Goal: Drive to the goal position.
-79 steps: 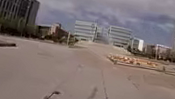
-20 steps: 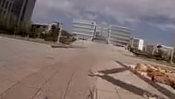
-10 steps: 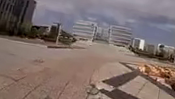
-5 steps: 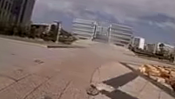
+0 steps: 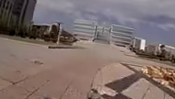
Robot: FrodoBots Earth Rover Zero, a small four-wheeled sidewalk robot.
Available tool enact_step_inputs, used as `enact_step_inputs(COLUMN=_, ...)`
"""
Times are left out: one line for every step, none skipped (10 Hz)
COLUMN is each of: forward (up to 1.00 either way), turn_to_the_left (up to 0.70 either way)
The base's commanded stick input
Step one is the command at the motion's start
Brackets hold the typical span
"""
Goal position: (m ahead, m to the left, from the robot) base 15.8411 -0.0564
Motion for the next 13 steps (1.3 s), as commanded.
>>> enact_step_inputs(forward=1.00, turn_to_the_left=0.05)
enact_step_inputs(forward=1.00, turn_to_the_left=0.06)
enact_step_inputs(forward=1.00, turn_to_the_left=0.12)
enact_step_inputs(forward=1.00, turn_to_the_left=0.40)
enact_step_inputs(forward=1.00, turn_to_the_left=0.40)
enact_step_inputs(forward=1.00, turn_to_the_left=0.40)
enact_step_inputs(forward=1.00, turn_to_the_left=0.22)
enact_step_inputs(forward=1.00, turn_to_the_left=0.00)
enact_step_inputs(forward=1.00, turn_to_the_left=0.00)
enact_step_inputs(forward=1.00, turn_to_the_left=0.00)
enact_step_inputs(forward=1.00, turn_to_the_left=0.00)
enact_step_inputs(forward=1.00, turn_to_the_left=0.00)
enact_step_inputs(forward=1.00, turn_to_the_left=0.00)
